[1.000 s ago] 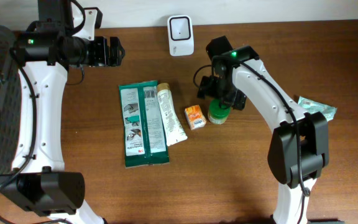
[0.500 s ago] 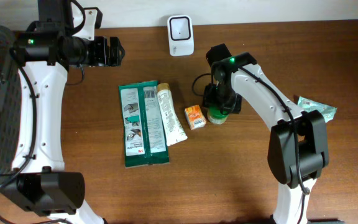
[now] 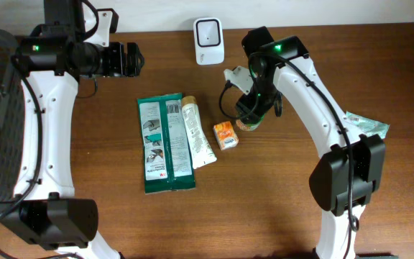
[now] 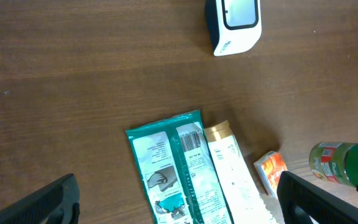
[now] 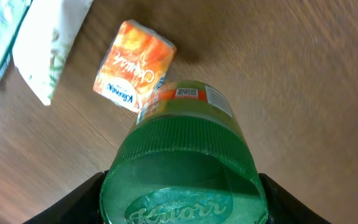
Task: Scan the item barcode
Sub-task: 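Close the right gripper around the green-lidded jar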
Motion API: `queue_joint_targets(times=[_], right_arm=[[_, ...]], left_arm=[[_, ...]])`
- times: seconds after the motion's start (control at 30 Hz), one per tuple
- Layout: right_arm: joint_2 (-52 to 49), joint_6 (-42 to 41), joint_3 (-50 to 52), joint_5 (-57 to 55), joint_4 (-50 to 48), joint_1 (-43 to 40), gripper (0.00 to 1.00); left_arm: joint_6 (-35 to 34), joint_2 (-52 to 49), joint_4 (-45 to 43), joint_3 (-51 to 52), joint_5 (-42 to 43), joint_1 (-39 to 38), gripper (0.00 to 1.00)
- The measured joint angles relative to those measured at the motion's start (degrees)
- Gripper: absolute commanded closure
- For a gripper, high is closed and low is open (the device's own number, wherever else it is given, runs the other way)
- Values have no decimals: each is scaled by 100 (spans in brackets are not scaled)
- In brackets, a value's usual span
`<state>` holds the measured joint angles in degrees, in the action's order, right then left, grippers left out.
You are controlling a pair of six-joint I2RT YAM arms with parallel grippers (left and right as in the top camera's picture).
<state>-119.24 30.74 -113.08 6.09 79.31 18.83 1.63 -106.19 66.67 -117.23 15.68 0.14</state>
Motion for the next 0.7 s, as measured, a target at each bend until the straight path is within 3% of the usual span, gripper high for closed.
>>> queue_joint_targets(times=[0.2,0.4,0.47,0.6,0.7], right_arm=[[2,1661,452,-415,-444,-33,39],[-9,2632,1294,-525,-1060,-306,28],[-9,2754,1305,-544,-1082,-339,24],[-7,2745,1305,-535,-1086,-343,2],[-7,1674,896,-518,-863,-343,2]], left_arm=[[0,0,2,0,0,0,1],[0,0,-2,0,0,0,1],[0,0,0,0,0,0,1],[0,0,0,0,0,0,1],[0,0,-2,0,0,0,1]])
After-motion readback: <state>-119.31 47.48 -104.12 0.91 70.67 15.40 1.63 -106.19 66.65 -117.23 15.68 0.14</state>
